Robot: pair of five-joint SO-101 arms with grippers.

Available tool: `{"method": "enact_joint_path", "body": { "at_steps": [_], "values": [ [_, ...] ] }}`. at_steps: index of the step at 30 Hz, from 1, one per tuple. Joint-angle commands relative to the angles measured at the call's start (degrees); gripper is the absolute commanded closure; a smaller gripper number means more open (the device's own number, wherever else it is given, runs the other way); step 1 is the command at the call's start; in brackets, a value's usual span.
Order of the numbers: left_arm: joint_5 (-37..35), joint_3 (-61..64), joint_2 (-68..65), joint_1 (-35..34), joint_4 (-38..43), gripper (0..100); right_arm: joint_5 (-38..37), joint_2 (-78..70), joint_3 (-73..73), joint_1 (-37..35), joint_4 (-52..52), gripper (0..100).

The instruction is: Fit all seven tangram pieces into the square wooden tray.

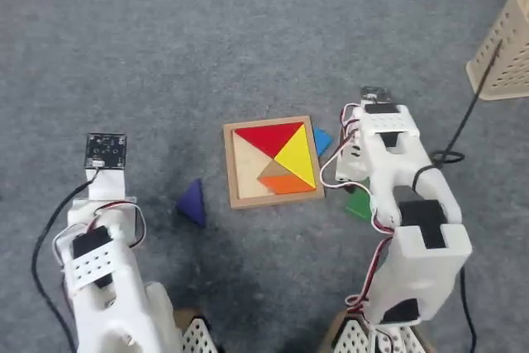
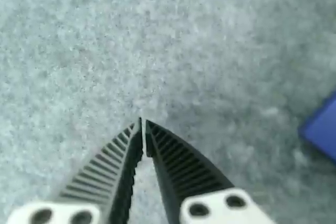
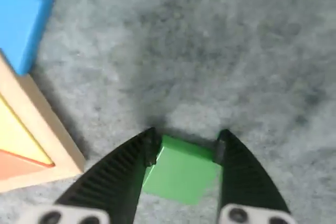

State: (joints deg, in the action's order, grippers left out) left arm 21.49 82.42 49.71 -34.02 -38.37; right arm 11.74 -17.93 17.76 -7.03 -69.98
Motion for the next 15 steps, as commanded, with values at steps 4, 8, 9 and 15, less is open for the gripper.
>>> {"method": "enact_joint_path", "body": {
  "at_steps": [4,8,9,15],
  "values": [
    [0.4,-0.3,1.8,-0.1,1.1,99,-0.7,0.0,-2.3,1.7,-1.6,85.1],
    [0.4,-0.3,1.8,-0.1,1.1,99,-2.6,6.7,-4.1,3.1,-5.5,80.5],
    [0.4,-0.3,1.8,-0.1,1.1,99,-2.7,9.0,-3.5,3.2,-5.8,80.6],
    [0.4,-0.3,1.8,-0.1,1.1,99,-2.9,18.9,9.1,1.6,-0.3,80.4]
  ]
}}
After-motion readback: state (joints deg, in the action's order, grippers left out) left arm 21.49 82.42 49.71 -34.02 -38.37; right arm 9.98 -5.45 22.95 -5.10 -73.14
